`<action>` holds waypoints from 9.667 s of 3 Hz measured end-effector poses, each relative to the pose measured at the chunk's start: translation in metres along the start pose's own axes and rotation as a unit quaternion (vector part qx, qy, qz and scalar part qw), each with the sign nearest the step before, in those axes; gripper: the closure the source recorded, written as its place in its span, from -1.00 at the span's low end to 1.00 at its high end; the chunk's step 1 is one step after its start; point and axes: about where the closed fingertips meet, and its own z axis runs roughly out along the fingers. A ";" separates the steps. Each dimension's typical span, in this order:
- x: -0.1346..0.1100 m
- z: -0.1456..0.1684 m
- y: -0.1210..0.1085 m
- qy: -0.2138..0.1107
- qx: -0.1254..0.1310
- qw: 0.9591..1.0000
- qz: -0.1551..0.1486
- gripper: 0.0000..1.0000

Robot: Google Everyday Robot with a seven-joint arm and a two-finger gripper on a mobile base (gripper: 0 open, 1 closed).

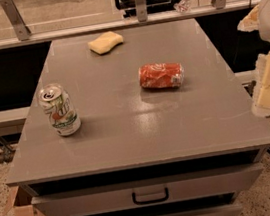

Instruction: Move 7up can near coke can

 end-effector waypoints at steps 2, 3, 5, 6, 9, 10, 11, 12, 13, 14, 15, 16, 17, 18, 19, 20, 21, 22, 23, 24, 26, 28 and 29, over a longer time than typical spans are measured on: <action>-0.007 0.004 0.005 -0.040 -0.012 0.999 0.011 -1.00; -0.005 0.042 0.018 -0.164 -0.030 0.986 0.022 -1.00; -0.027 0.078 0.074 -0.385 -0.085 0.919 0.008 -1.00; -0.065 0.053 0.103 -0.493 -0.109 0.862 0.045 -1.00; -0.136 0.068 0.128 -0.583 -0.113 0.803 0.041 -1.00; -0.170 0.072 0.131 -0.592 -0.086 0.799 0.052 -1.00; -0.206 0.084 0.140 -0.548 -0.049 0.830 0.086 -1.00; -0.225 0.093 0.139 -0.496 -0.019 0.859 0.126 -1.00; -0.227 0.094 0.140 -0.496 -0.019 0.859 0.126 -1.00; -0.238 0.104 0.132 -0.497 -0.003 0.859 0.123 -1.00; -0.249 0.122 0.115 -0.491 0.033 0.860 0.137 -1.00; -0.258 0.133 0.101 -0.487 0.054 0.860 0.141 -1.00; -0.272 0.142 0.091 -0.488 0.065 0.859 0.142 -1.00; -0.298 0.153 0.086 -0.503 0.055 0.852 0.137 -1.00; -0.309 0.161 0.084 -0.512 0.047 0.846 0.138 -1.00; -0.316 0.167 0.079 -0.521 0.048 0.840 0.143 -1.00; -0.319 0.169 0.076 -0.522 0.051 0.839 0.147 -1.00; -0.325 0.174 0.069 -0.519 0.051 0.839 0.152 -1.00; -0.341 0.186 0.063 -0.520 0.037 0.839 0.152 -0.95; -0.350 0.193 0.061 -0.525 0.027 0.837 0.150 -0.52; -0.362 0.180 0.052 -0.544 0.042 0.827 0.138 0.58; -0.308 0.152 0.041 -0.521 0.093 0.831 0.168 1.00; -0.275 0.149 0.047 -0.497 0.106 0.838 0.197 1.00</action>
Offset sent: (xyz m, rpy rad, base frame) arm -0.0154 0.0542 -0.0055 0.6262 0.0603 0.0327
